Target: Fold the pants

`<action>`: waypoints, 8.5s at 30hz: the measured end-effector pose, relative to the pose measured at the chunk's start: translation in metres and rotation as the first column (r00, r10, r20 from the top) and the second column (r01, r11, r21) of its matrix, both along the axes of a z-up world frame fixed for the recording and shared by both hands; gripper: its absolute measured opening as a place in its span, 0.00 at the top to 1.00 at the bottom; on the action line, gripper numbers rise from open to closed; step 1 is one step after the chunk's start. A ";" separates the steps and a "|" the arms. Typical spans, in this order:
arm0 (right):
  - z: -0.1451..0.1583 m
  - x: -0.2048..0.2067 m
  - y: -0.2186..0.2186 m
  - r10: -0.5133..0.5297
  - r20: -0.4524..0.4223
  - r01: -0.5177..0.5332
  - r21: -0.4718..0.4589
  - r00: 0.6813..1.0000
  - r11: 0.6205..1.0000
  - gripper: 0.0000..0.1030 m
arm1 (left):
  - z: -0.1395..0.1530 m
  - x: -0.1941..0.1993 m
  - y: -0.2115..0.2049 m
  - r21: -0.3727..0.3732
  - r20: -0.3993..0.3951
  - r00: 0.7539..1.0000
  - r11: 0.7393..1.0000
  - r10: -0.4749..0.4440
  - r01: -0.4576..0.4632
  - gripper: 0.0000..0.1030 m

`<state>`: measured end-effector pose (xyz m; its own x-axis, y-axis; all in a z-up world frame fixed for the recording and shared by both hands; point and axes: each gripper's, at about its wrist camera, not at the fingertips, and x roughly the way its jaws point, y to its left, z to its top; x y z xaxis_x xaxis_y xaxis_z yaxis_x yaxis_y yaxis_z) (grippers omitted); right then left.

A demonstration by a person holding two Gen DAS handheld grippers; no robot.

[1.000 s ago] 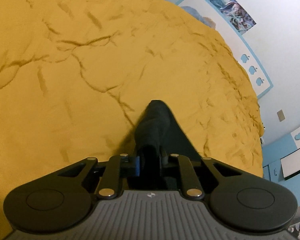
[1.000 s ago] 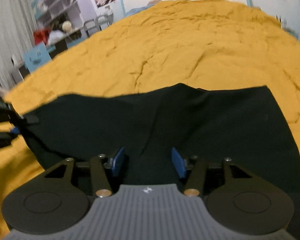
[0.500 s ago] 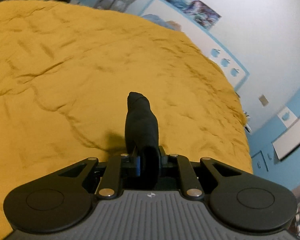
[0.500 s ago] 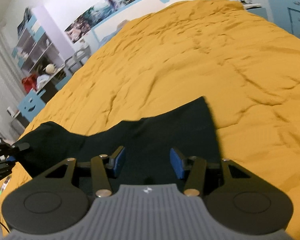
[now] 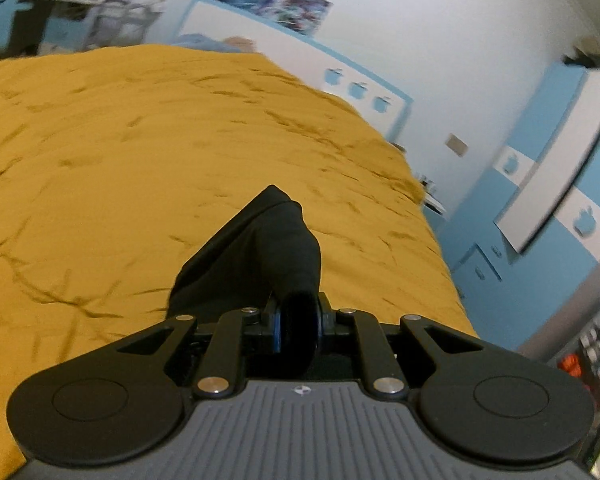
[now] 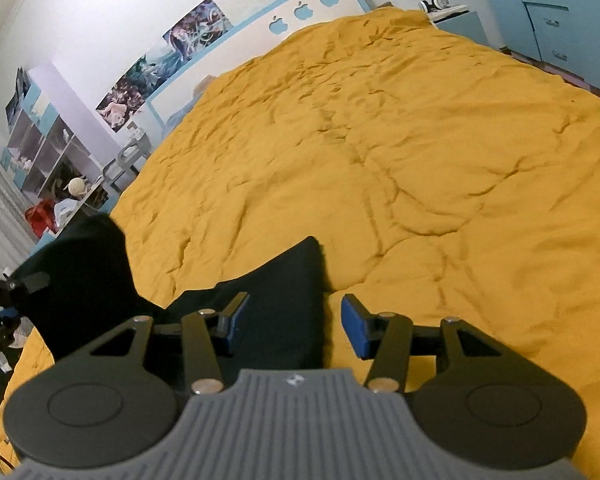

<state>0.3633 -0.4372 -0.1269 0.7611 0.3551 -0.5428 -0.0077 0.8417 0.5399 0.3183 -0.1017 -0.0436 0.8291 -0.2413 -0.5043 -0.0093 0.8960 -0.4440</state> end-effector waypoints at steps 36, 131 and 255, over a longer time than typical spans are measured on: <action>-0.015 0.013 -0.016 -0.003 -0.072 0.006 0.044 0.997 0.999 0.53 | -0.054 -0.044 -0.095 0.192 -0.182 0.831 0.810 -0.525 0.554 0.52; 0.015 -0.041 0.049 0.382 0.189 -0.309 -0.326 0.905 0.893 0.81 | -0.061 -0.046 -0.012 0.446 -0.101 0.899 0.789 -0.426 0.423 0.73; 0.060 -0.323 -0.001 0.146 -0.025 -0.134 0.272 0.989 0.953 0.84 | -0.060 -0.159 0.001 -0.568 -0.161 0.648 0.607 -0.744 0.556 0.68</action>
<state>0.0404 -0.4384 -0.0669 0.6706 0.5942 -0.4441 -0.0864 0.6571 0.7488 0.1593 -0.1004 -0.1036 0.1408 -0.9040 -0.4038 0.2607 0.4273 -0.8657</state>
